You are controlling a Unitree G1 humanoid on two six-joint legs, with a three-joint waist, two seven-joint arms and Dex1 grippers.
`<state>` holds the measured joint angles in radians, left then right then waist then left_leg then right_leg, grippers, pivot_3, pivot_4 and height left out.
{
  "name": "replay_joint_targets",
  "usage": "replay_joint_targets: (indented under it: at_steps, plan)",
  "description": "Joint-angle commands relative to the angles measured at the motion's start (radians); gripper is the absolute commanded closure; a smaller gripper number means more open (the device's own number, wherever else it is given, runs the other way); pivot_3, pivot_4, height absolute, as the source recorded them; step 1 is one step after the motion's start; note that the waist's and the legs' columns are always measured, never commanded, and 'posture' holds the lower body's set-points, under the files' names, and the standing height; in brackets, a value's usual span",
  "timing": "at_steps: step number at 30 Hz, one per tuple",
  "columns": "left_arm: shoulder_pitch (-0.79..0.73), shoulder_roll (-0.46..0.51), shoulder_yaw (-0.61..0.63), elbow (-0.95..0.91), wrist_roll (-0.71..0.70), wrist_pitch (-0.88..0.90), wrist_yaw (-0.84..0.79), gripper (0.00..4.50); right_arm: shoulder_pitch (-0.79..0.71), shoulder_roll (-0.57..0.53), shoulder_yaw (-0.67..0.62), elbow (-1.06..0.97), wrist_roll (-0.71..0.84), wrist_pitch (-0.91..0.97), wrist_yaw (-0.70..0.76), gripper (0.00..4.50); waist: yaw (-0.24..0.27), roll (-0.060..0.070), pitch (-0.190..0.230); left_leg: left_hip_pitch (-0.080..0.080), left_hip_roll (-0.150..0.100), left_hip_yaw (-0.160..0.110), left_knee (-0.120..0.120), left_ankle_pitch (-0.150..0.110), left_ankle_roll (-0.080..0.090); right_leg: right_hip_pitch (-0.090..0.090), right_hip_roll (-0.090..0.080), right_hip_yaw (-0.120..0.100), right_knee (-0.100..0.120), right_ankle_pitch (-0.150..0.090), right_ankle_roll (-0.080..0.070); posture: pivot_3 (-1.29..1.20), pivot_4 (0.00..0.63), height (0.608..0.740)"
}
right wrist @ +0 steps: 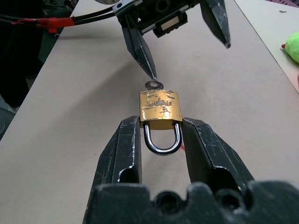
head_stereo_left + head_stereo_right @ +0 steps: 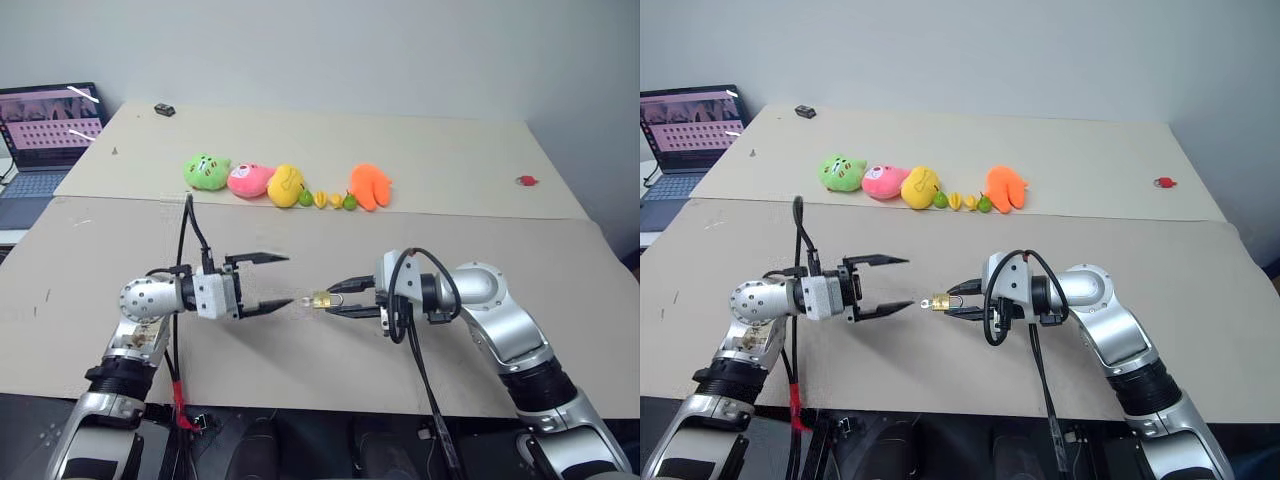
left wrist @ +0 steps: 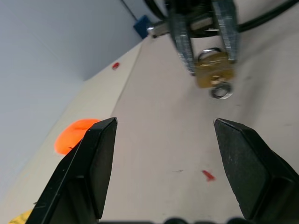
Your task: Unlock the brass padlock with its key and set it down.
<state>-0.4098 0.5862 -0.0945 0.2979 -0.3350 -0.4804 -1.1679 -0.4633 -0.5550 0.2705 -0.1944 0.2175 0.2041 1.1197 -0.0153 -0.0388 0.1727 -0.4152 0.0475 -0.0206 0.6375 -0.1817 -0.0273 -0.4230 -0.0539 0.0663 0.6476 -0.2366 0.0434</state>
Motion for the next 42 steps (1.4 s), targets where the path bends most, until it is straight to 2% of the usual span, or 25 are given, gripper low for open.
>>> replay_joint_targets:
  at_steps: [1, 2, 7, 10, 13, 17, 25, 33, 42]
  plan:
    - [0.033, 0.040, 0.022, -0.147, -0.206, 0.563, 0.105, 1.02, -0.019, -0.001, -0.006, -0.015, 0.003, -0.028, 0.005, 3.60, -0.001, 0.000, 0.000, 0.000, 0.000, 0.000, 0.000, 0.000, 0.000, 0.000, 0.000, 0.000, 0.000, 0.000, 0.001, 0.00, 0.150, 0.722]
    - [0.042, 0.064, 0.024, -0.188, -0.280, 0.743, 0.126, 1.02, -0.020, -0.001, -0.005, -0.015, 0.003, -0.028, 0.006, 3.60, -0.004, 0.000, 0.000, 0.000, 0.000, 0.000, 0.000, 0.000, 0.000, 0.000, 0.000, 0.000, 0.000, -0.001, 0.001, 0.00, 0.150, 0.722]
    - [0.053, 0.136, 0.100, -0.323, -0.611, 1.326, 0.209, 1.02, -0.020, -0.004, -0.008, -0.014, 0.003, -0.029, 0.008, 3.60, -0.020, 0.000, 0.001, 0.000, 0.001, -0.001, 0.000, 0.000, 0.001, -0.001, 0.000, 0.000, 0.001, -0.002, 0.002, 0.00, 0.150, 0.722]
    - [0.046, 0.135, 0.145, -0.334, -0.734, 1.535, 0.265, 1.02, -0.018, -0.005, -0.009, -0.019, 0.004, -0.025, 0.008, 3.60, -0.024, 0.000, 0.001, 0.000, 0.001, -0.002, 0.000, 0.000, 0.001, 0.000, 0.000, -0.001, 0.001, -0.002, 0.002, 0.00, 0.150, 0.722]
    - [0.033, 0.115, 0.190, -0.327, -0.820, 1.665, 0.317, 1.02, -0.014, -0.005, -0.008, -0.024, 0.003, -0.024, 0.007, 3.60, -0.026, 0.000, 0.001, 0.001, 0.000, -0.002, 0.000, 0.000, 0.001, 0.000, 0.000, -0.001, 0.001, -0.002, 0.002, 0.00, 0.150, 0.722]
    - [-0.017, 0.056, 0.257, -0.273, -0.921, 1.781, 0.419, 1.02, -0.016, -0.002, -0.006, -0.022, 0.003, -0.025, 0.007, 3.60, -0.024, 0.000, 0.001, 0.001, 0.000, -0.002, 0.000, 0.000, 0.001, 0.000, 0.000, -0.001, 0.001, -0.002, 0.002, 0.00, 0.150, 0.722]
    - [-0.071, -0.044, 0.324, -0.220, -0.957, 1.851, 0.559, 1.02, -0.021, 0.001, -0.004, -0.019, 0.001, -0.026, 0.007, 3.60, -0.023, 0.000, 0.001, 0.000, 0.000, -0.002, 0.000, 0.000, 0.000, 0.000, 0.000, -0.001, 0.001, 0.000, -0.002, 0.00, 0.150, 0.722]
    - [-0.042, -0.071, 0.334, -0.257, -1.041, 1.965, 0.597, 1.02, -0.024, 0.001, -0.004, -0.019, 0.001, -0.026, 0.008, 3.60, -0.025, 0.000, 0.001, 0.000, 0.000, -0.002, 0.000, 0.000, 0.000, 0.000, 0.000, -0.001, 0.001, 0.000, -0.002, 0.00, 0.150, 0.722]
    - [-0.011, -0.038, 0.355, -0.262, -1.053, 1.993, 0.612, 1.02, -0.023, 0.001, -0.006, -0.018, -0.002, -0.027, 0.006, 3.60, -0.025, 0.000, 0.001, 0.000, 0.000, -0.003, 0.000, 0.000, 0.000, 0.000, 0.000, -0.001, 0.001, 0.000, -0.002, 0.00, 0.150, 0.722]
